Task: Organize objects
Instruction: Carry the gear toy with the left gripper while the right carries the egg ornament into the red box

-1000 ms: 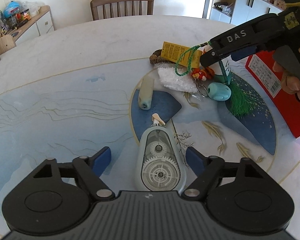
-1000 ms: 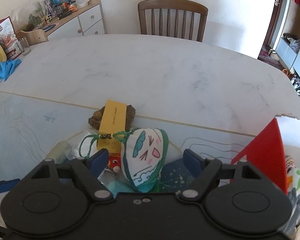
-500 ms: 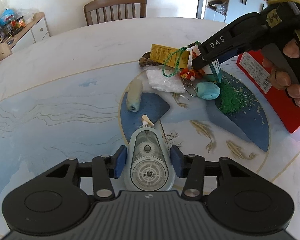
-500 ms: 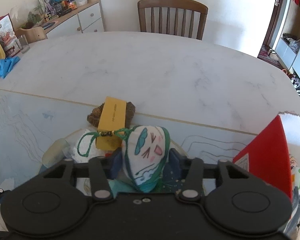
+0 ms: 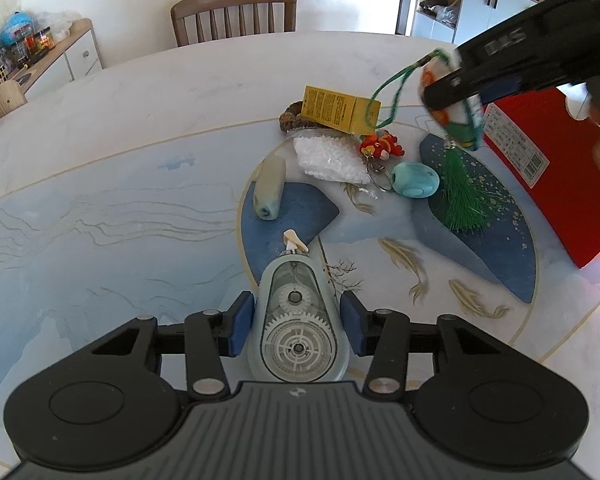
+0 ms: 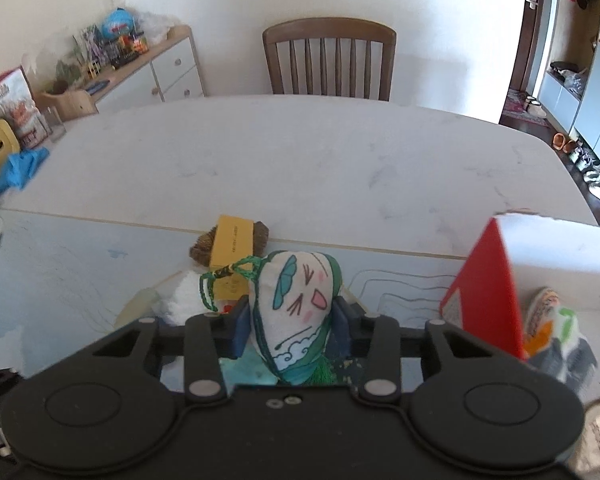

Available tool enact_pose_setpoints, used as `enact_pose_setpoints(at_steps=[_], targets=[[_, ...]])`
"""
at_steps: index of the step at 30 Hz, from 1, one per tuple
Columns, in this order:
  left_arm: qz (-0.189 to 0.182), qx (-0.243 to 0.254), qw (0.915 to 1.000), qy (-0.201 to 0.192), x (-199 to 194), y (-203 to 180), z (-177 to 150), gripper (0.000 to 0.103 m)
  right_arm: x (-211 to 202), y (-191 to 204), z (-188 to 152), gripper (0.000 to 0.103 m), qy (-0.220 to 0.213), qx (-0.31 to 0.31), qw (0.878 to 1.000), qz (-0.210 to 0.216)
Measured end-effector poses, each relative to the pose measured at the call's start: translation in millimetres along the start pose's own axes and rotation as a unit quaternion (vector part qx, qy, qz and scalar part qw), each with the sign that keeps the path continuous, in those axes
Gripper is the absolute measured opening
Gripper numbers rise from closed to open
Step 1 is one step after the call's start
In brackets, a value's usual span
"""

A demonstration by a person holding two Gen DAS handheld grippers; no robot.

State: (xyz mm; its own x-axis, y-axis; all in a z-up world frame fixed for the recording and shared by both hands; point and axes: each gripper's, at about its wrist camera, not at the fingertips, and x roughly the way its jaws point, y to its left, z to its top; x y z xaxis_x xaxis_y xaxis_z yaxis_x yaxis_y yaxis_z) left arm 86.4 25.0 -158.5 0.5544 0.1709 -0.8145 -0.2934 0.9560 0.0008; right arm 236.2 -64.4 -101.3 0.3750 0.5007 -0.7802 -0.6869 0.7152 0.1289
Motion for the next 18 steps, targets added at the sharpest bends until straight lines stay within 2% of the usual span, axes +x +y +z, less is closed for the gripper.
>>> enact_pose_setpoints(at_steps=[9,18], targets=[[-0.006,-0.012,0.9999,-0.011,-18,-5,11,0.046,-59,-9,-5,0.040,-0.011,0.014,0.999,0.027],[-0.044,0.000,0.9988,-0.022,-58,-27,44,0.046,-111,-25,-7,0.040,-0.008,0.022,0.999,0.048]])
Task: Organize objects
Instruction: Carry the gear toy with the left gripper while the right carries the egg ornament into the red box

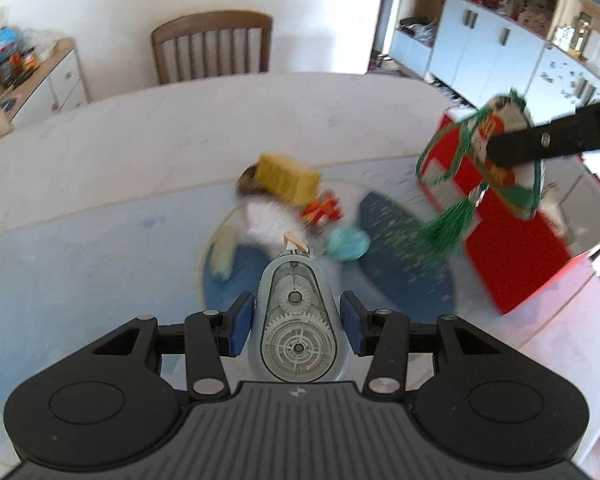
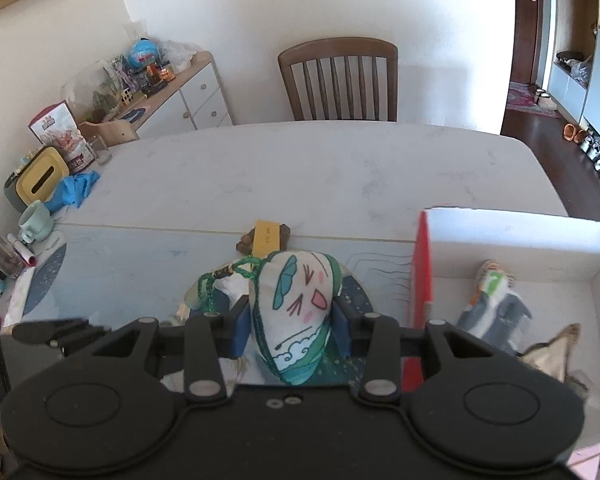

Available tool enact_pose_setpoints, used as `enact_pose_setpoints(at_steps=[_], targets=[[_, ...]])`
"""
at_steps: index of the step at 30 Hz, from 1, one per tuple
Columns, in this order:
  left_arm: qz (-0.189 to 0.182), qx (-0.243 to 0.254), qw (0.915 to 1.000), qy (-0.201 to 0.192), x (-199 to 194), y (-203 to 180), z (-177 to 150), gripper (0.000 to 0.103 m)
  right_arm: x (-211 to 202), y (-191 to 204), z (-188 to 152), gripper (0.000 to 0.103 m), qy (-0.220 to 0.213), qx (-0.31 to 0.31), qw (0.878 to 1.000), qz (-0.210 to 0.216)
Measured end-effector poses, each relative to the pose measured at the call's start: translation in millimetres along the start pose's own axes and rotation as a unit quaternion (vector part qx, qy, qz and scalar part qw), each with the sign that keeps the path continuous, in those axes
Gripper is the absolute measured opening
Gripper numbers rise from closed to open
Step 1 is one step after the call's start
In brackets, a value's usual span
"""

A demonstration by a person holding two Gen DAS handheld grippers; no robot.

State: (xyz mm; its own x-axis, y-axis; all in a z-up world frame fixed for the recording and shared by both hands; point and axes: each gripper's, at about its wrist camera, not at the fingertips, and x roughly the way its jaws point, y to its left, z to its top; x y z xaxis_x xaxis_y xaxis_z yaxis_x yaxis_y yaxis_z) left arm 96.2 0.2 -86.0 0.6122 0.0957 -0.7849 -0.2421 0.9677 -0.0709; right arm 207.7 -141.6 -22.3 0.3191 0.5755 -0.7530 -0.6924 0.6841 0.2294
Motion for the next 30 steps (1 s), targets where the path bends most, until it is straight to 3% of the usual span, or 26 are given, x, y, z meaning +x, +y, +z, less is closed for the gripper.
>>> enact_pose_setpoints(at_steps=[12,20,30], targets=[[-0.056,0.051,0.9970,-0.017,-27,-66,58,0.046,-60,-52,4,0.040,-0.008,0.020,1.000,-0.011],[-0.070,0.071,0.9948,-0.022,-16,-118,86,0.046,-87,-105,8,0.040,-0.031,0.033,0.998,-0.040],[-0.074,0.104,0.9918,-0.013,17,-188,109,0.046,-86,-178,-1,0.040,-0.026,0.053,0.995,-0.082]])
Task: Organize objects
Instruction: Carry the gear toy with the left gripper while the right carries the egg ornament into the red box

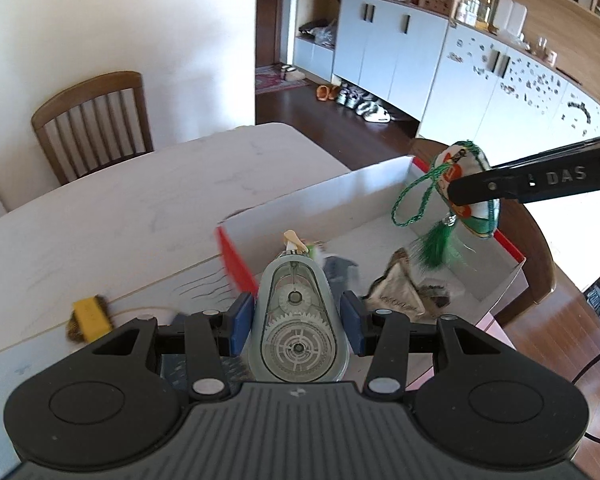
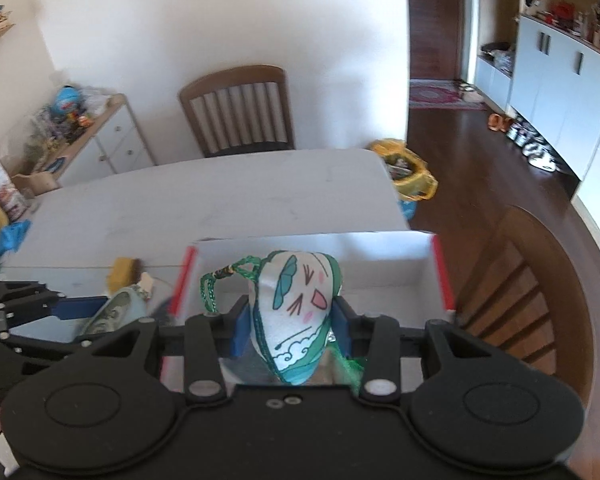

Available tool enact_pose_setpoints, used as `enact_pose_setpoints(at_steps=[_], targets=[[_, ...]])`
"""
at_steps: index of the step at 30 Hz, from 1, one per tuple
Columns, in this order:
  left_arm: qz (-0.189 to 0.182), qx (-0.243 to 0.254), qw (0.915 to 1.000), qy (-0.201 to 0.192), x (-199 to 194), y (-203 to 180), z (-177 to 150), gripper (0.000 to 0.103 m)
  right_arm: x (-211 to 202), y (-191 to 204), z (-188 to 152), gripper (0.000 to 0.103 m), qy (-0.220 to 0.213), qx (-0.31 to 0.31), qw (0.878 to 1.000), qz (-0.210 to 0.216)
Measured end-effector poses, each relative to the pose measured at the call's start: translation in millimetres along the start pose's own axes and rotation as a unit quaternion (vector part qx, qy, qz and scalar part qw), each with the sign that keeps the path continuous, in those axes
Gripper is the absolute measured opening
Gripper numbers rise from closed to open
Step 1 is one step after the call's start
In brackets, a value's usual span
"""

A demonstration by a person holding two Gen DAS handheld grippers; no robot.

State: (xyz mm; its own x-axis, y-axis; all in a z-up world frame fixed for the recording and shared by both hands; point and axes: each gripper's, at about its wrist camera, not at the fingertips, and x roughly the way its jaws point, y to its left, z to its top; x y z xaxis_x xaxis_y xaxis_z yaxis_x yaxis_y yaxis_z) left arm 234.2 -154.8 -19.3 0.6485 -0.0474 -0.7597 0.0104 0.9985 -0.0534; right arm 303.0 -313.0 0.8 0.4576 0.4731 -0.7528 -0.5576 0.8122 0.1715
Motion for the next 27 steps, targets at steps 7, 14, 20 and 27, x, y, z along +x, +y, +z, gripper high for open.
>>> enact_pose_setpoints(at_steps=[7,14,20,27], targets=[[0.006,0.016,0.9997,0.019,33,-32,12,0.046,19,-37,-6,0.040,0.011,0.007,1.000,-0.017],[0.018,0.031,0.9989,0.030,70,-53,29,0.046,34,-56,-19,0.041,0.033,-0.009,0.999,-0.007],[0.026,0.034,0.9977,0.052,104,-60,38,0.046,53,-59,-39,0.041,0.068,-0.035,0.997,0.004],[0.021,0.028,0.9968,0.072,134,-62,46,0.046,68,-47,-61,0.041,0.096,-0.107,0.990,0.012]])
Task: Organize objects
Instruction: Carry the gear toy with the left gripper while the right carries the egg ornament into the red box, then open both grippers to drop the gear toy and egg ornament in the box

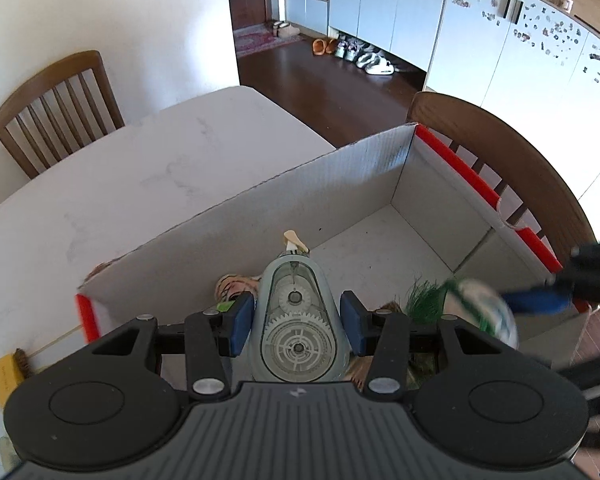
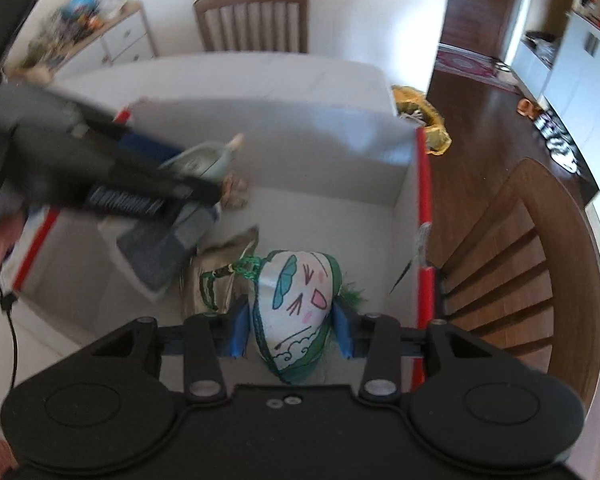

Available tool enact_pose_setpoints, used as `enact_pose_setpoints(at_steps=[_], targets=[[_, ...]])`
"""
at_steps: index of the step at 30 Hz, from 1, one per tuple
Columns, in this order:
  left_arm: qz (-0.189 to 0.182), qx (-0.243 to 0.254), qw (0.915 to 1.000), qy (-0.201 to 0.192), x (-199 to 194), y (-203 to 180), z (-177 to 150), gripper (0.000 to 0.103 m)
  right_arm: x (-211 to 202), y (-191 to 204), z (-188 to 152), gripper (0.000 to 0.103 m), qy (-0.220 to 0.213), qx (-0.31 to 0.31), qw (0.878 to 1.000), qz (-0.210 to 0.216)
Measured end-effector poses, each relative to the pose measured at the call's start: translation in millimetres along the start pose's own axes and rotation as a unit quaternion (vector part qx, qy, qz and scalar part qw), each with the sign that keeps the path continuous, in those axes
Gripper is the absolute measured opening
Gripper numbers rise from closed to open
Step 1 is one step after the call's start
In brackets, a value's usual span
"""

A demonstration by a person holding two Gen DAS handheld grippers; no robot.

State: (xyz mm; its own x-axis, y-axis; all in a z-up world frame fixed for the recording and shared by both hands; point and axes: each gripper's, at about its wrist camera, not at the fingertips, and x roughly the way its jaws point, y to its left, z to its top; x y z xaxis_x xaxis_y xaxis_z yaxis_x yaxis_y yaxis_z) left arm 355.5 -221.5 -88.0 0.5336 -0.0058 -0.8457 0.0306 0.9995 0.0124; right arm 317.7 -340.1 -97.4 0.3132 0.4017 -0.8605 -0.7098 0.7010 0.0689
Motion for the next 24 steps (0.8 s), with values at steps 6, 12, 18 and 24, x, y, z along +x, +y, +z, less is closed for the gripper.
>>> enact_pose_setpoints(at_steps=[6,12,18,24], targets=[[-0.021,0.012,0.9996,0.012,22,-9,6,0.046,11,14,-7,0.041,0.007,-0.036,0.999,0.002],[-0.020,0.025,0.9988,0.036,38,-14,4,0.046,12,13,-5,0.045,0.002,-0.037,0.999,-0.001],[-0.015,0.021,0.9983,0.052,47,-12,1,0.046,6,7,-8,0.053,0.002,-0.021,1.000,0.004],[-0.013,0.014,0.9980,0.059,46,-13,-2,0.046,0,3,-11,0.066,-0.006,-0.018,1.000,0.006]])
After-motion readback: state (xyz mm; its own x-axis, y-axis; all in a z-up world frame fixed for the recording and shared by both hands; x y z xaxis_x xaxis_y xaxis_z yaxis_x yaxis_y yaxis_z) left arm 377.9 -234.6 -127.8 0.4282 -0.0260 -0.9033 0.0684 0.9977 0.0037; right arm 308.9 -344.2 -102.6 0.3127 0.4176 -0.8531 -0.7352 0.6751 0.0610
